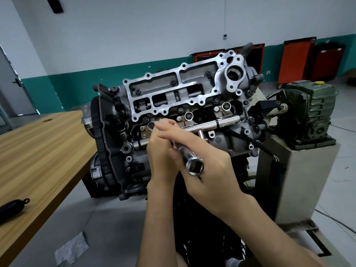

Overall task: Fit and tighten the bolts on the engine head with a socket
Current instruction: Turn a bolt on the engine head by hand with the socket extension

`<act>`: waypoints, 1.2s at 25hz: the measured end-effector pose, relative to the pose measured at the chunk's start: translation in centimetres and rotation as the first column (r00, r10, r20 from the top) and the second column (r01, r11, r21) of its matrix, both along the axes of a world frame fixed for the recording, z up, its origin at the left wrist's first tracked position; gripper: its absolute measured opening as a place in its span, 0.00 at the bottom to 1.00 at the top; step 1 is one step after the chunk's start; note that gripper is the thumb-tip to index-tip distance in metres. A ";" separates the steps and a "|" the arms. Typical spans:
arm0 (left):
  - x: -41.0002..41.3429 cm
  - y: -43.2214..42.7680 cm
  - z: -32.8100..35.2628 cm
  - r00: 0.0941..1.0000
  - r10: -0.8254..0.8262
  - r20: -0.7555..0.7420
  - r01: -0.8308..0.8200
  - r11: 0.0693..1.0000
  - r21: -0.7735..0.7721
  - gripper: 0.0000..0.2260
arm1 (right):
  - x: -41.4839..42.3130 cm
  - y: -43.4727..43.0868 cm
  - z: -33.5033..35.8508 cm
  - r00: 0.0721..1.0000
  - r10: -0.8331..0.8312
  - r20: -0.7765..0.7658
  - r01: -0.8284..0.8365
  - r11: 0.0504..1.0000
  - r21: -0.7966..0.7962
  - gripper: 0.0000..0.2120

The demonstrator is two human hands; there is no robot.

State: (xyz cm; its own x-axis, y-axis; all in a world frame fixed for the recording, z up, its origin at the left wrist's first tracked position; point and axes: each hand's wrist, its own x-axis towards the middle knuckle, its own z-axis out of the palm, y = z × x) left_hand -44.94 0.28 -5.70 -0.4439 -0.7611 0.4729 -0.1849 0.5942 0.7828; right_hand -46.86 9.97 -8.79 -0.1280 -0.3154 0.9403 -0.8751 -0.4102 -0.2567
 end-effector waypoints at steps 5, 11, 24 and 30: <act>-0.2 0.1 -2.1 0.988 0.020 -0.153 -0.046 0.985 -0.166 0.04 | -0.9 0.6 0.6 0.996 -0.079 0.044 0.083 0.994 -0.076 0.12; -0.4 -0.2 -0.1 0.999 0.028 -0.022 -0.027 0.999 0.030 0.13 | -0.4 0.2 0.4 0.999 -0.042 -0.025 0.042 0.999 -0.015 0.14; -0.6 -1.2 -2.9 0.979 -0.026 -0.202 -0.019 0.975 -0.220 0.04 | -0.9 0.3 0.4 0.994 -0.087 0.060 0.091 0.994 -0.066 0.13; -1.1 -1.5 -2.2 0.992 0.039 -0.116 -0.053 0.991 -0.123 0.05 | -0.6 0.3 0.7 1.000 -0.021 -0.018 0.021 1.000 -0.021 0.12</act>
State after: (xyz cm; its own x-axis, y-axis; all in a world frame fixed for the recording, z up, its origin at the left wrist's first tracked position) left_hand -46.08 -1.23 -7.91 -0.3479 -0.7110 0.6112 -0.1287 0.6819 0.7200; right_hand -47.46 10.24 -8.12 -0.1167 -0.2930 0.9490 -0.8882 -0.3968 -0.2318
